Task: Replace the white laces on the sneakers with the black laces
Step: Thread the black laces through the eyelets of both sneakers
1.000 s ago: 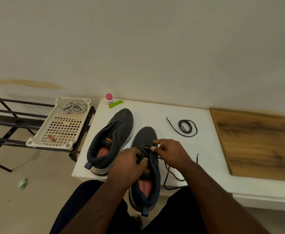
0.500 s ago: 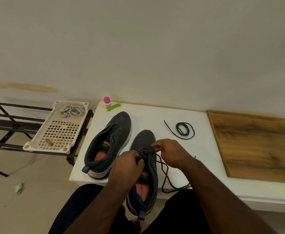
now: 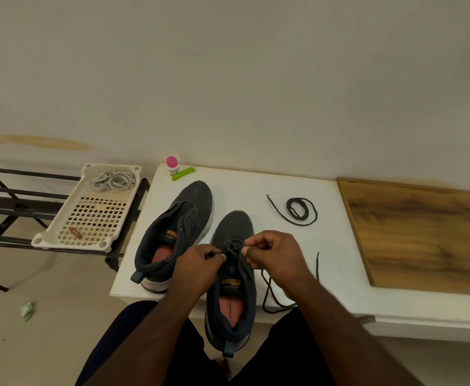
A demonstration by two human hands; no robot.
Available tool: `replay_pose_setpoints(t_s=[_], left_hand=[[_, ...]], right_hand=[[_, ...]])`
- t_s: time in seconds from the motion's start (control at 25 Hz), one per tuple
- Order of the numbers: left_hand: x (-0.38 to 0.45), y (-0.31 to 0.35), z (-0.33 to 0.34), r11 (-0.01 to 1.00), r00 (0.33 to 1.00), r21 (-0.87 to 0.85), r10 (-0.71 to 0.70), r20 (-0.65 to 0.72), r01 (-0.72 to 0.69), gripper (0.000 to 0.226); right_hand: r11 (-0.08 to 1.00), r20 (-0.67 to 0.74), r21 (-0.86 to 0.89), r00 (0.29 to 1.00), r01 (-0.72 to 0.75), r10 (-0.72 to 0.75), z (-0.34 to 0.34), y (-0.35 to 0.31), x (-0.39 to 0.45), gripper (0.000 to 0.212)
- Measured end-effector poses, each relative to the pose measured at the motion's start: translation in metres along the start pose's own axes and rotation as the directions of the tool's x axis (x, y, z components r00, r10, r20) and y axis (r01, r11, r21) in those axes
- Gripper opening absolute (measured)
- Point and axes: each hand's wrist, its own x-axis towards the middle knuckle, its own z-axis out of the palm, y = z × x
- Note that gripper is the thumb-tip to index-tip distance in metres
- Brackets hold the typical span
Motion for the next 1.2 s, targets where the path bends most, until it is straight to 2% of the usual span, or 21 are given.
replay_pose_setpoints(t_s=[0.12,0.24,0.4,0.6,0.88,1.04,1.2], left_hand=[[0.001,-0.001,-0.001,0.99,0.998,-0.127,-0.052,0.029,0.055,0.009],[0.001,0.0,-0.001,0.96,0.991,-0.246,-0.123,0.059,0.134,0.011],[0.0,0.002,-0.002,0.926,0.98,-0.324,-0.174,0.093,0.195,0.015],[-0.002,0.003,-0.004,0.915,0.976,-0.342,-0.186,0.114,0.215,0.014],[0.0,0.002,-0.004,0.89,0.966,-0.376,-0.219,0.139,0.256,0.016],[-0.001,0.003,-0.007,0.849,0.947,-0.426,-0.245,0.207,0.313,0.02],[-0.003,0.003,-0.009,0.857,0.946,-0.415,-0.226,0.23,0.306,0.021]], right_hand=[[0.999,-0.047,-0.01,0.998,-0.046,0.045,0.025,0.01,-0.007,0.015],[0.998,-0.182,-0.032,0.982,-0.057,0.051,0.043,0.02,-0.009,0.013],[0.995,-0.271,-0.084,0.962,-0.05,0.025,0.058,0.024,-0.008,0.013],[0.967,-0.198,-0.254,0.979,-0.011,-0.041,0.06,0.024,-0.007,0.013],[0.948,-0.181,-0.319,0.983,-0.017,-0.044,0.062,0.022,-0.005,0.013],[0.964,-0.196,-0.258,0.981,-0.063,0.012,0.059,0.023,-0.002,0.018],[0.973,-0.2,-0.196,0.977,-0.118,0.078,0.058,0.024,0.002,0.015]])
